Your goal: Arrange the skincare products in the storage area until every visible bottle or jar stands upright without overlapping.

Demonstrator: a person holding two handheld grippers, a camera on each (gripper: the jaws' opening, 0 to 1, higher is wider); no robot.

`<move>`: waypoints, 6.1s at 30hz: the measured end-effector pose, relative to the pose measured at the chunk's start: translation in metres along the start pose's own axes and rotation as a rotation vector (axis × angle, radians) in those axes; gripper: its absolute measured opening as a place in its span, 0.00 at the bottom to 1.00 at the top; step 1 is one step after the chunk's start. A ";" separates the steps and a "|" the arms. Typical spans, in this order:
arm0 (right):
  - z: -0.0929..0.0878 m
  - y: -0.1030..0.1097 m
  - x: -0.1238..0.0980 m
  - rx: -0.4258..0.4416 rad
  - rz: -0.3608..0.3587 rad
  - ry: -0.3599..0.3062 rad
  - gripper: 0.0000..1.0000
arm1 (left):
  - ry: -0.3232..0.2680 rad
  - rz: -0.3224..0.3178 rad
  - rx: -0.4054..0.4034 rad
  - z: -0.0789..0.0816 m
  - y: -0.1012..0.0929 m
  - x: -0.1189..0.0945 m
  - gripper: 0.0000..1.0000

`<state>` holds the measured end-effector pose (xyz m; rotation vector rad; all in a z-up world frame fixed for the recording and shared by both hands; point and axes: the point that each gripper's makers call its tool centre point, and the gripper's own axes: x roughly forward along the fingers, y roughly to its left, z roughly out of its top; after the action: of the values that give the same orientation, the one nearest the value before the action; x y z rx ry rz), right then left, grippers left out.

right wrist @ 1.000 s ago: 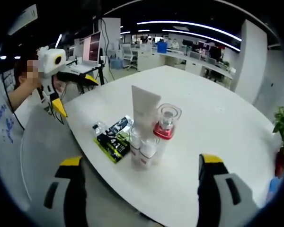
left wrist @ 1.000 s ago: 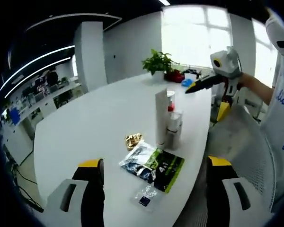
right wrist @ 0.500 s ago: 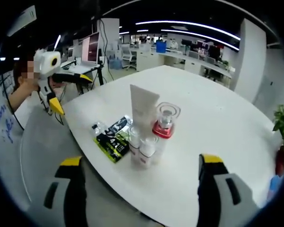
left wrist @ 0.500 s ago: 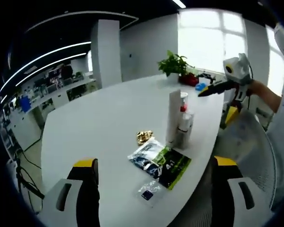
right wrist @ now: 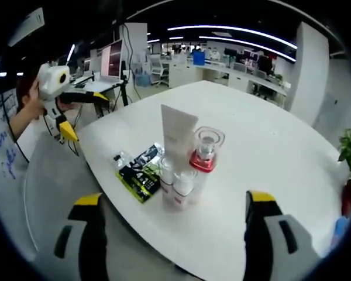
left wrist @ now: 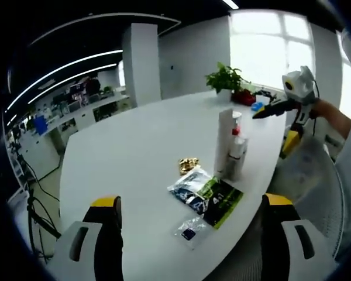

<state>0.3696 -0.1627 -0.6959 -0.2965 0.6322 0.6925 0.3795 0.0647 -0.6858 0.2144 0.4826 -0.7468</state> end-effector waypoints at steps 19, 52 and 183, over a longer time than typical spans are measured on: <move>0.003 0.002 0.001 0.028 0.018 -0.012 1.00 | -0.017 -0.014 0.008 0.010 -0.005 0.012 0.97; 0.006 -0.012 0.013 0.072 0.002 -0.050 1.00 | 0.061 -0.046 0.002 0.009 0.013 0.059 0.97; -0.025 -0.033 0.023 0.115 -0.018 -0.025 1.00 | 0.386 -0.086 0.022 -0.012 -0.006 0.261 0.57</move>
<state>0.3947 -0.1871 -0.7282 -0.1869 0.6427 0.6393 0.5365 -0.0918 -0.8248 0.3629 0.8541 -0.7984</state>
